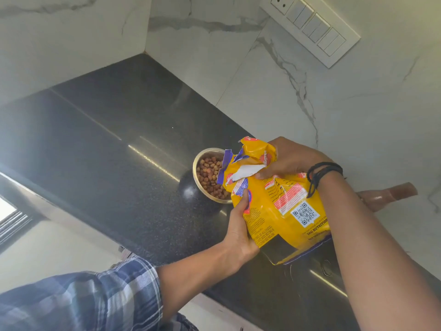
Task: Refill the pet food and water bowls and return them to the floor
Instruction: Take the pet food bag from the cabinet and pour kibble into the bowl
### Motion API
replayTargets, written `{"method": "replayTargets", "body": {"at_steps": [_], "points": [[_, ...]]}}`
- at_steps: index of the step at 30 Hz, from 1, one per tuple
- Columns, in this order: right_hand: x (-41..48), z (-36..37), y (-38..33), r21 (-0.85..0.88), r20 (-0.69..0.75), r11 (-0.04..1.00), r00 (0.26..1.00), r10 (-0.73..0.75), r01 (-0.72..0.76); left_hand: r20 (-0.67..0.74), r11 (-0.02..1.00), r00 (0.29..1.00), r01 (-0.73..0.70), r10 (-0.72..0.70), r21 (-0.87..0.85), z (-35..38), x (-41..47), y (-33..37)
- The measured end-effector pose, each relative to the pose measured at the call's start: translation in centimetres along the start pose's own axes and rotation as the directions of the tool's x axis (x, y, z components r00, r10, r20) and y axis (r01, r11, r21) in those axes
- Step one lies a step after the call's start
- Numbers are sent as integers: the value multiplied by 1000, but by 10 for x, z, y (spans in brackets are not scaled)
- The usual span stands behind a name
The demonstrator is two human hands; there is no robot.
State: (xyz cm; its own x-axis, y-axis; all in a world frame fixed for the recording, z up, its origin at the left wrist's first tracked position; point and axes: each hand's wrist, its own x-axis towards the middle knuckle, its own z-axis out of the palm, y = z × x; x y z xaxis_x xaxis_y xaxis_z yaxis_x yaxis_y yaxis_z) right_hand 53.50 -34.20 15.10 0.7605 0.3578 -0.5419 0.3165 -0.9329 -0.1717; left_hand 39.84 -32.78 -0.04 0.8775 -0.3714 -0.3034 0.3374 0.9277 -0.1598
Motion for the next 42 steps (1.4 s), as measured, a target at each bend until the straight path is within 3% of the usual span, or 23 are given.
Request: {"method": "replayTargets", "body": {"at_steps": [9, 14, 21, 31, 36, 42], "points": [[3, -11, 10, 21, 0, 1000, 1000, -7, 7, 73, 999, 997, 25, -22, -40, -7, -6, 12], [4, -12, 12, 32, 22, 999, 1000, -22, 22, 33, 998, 998, 54, -54, 20, 6, -6, 15], [5, -1, 16, 96, 89, 995, 996, 1, -9, -92, 999, 995, -25, 22, -25, 6, -6, 9], [10, 12, 20, 231, 24, 971, 998, 50, -54, -151, 999, 988, 5, -12, -48, 6, -12, 13], [3, 16, 13, 230, 43, 973, 999, 28, -37, -117, 998, 993, -9, 2, -61, 7, -12, 10], [9, 24, 6, 108, 71, 993, 996, 45, -53, 19, 997, 1000, -12, 13, -72, 16, -15, 6]]}}
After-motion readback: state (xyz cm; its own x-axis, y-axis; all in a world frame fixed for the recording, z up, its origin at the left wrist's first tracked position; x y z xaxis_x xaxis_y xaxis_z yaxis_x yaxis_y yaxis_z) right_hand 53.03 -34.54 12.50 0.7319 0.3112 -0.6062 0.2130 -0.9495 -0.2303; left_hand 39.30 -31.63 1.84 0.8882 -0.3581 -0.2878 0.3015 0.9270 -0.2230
